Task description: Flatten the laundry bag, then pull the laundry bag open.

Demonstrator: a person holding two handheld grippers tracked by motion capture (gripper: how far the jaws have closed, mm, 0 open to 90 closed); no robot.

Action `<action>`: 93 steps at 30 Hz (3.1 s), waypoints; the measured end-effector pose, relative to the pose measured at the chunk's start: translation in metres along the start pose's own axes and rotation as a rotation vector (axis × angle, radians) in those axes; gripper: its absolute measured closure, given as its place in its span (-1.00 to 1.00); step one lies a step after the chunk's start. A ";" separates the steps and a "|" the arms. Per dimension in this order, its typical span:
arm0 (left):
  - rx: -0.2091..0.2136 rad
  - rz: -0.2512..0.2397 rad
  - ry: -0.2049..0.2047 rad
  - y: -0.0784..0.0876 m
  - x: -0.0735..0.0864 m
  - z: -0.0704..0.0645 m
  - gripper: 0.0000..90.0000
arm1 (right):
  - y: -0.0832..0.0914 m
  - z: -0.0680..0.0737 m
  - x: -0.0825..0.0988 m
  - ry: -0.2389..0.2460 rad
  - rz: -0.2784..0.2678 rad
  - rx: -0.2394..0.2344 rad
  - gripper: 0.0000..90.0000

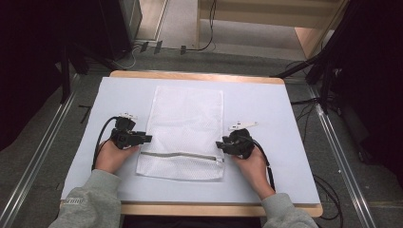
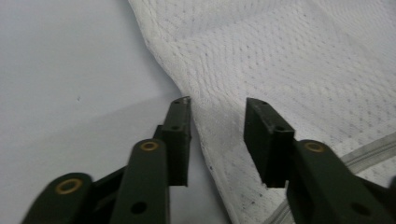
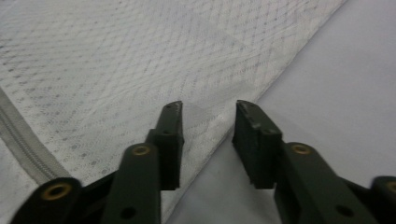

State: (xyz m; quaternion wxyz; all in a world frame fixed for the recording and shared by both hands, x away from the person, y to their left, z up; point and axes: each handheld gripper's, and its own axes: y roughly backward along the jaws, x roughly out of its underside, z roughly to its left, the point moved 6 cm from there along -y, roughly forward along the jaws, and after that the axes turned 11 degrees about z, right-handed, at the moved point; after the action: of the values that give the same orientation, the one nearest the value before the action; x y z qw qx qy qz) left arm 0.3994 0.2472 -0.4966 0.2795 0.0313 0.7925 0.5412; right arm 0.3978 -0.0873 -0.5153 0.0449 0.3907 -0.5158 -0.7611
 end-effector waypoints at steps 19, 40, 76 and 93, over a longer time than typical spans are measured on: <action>0.096 0.048 0.026 -0.006 -0.001 -0.008 1.00 | 0.004 -0.011 -0.005 -0.037 0.067 -0.045 1.00; 0.108 -0.004 -0.005 0.003 -0.001 -0.016 0.59 | 0.020 -0.014 -0.004 -0.026 0.029 -0.105 0.60; 0.205 -0.021 -0.249 -0.001 -0.027 -0.098 0.04 | 0.027 0.031 0.028 0.034 0.098 -0.184 1.00; 0.253 0.008 -0.320 -0.016 -0.034 -0.134 0.05 | 0.035 0.019 0.034 -0.002 0.080 -0.147 1.00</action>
State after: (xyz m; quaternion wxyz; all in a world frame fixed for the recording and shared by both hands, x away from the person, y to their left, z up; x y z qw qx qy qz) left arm 0.3675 0.1159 -0.4621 0.3934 0.1550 0.7996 0.4265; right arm 0.3508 -0.1049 -0.5023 0.1034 0.3644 -0.4738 -0.7950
